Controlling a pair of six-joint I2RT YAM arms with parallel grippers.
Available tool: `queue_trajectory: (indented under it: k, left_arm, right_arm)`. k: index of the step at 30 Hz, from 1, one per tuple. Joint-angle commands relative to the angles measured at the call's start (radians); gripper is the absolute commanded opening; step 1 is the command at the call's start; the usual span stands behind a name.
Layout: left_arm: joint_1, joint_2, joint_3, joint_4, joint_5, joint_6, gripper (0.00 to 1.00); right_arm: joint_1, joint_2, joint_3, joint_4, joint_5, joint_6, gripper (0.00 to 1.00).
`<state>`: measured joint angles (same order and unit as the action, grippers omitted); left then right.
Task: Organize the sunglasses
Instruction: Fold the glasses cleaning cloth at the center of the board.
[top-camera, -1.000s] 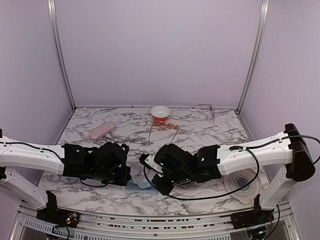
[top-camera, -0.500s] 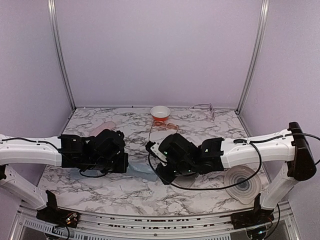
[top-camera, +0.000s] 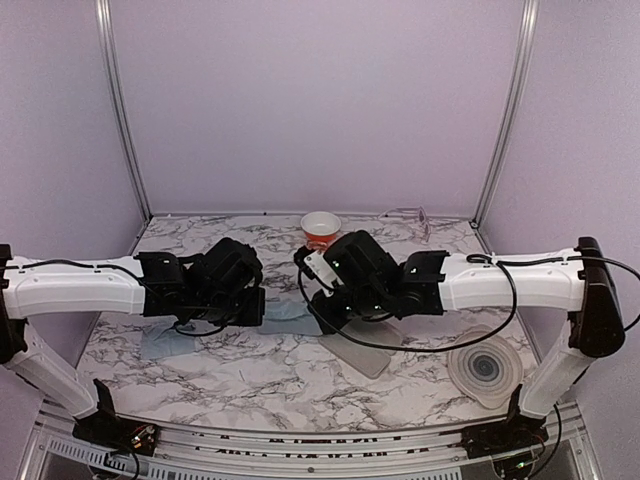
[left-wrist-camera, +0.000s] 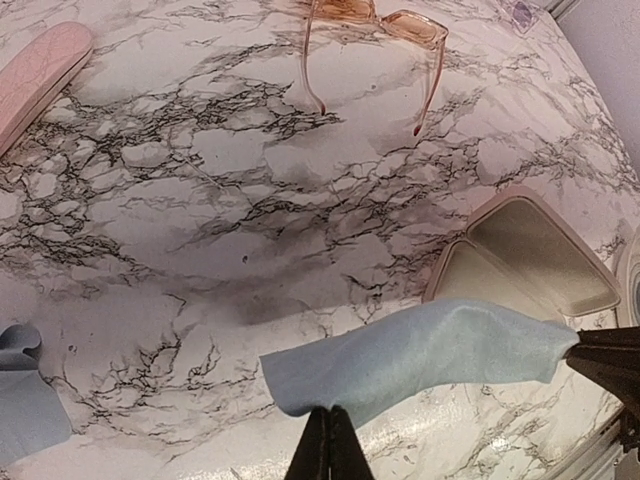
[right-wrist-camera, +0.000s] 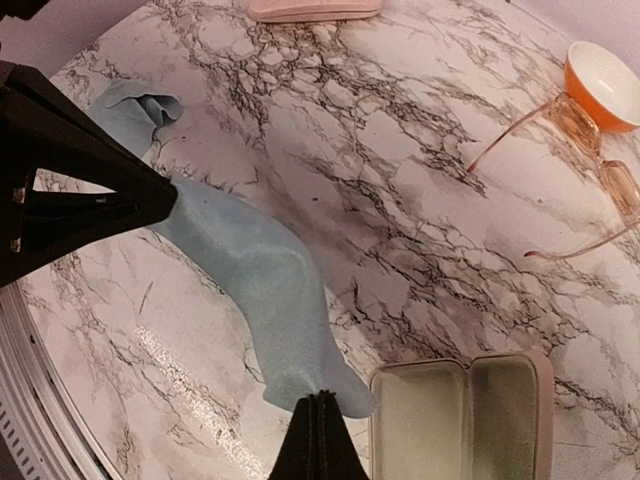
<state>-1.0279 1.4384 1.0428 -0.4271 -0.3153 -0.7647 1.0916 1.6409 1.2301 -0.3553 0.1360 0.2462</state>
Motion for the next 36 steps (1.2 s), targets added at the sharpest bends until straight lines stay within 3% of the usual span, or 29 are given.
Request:
queue_trajectory:
  k: [1,12,36]
  left_arm:
    - [0.003,0.016,0.004,0.010,0.018,0.019,0.00]
    - [-0.028,-0.026,-0.194,0.098,0.144,-0.061,0.00]
    - [-0.131,-0.060,-0.336,0.103,0.245,-0.216,0.00]
  right_arm:
    - [-0.007,0.017,0.005,0.036,-0.068,-0.016,0.00]
    - [0.007,-0.029,-0.211,0.147,-0.227,0.030,0.00]
    - [0.116,-0.015,-0.276,0.093,-0.285,0.138,0.00]
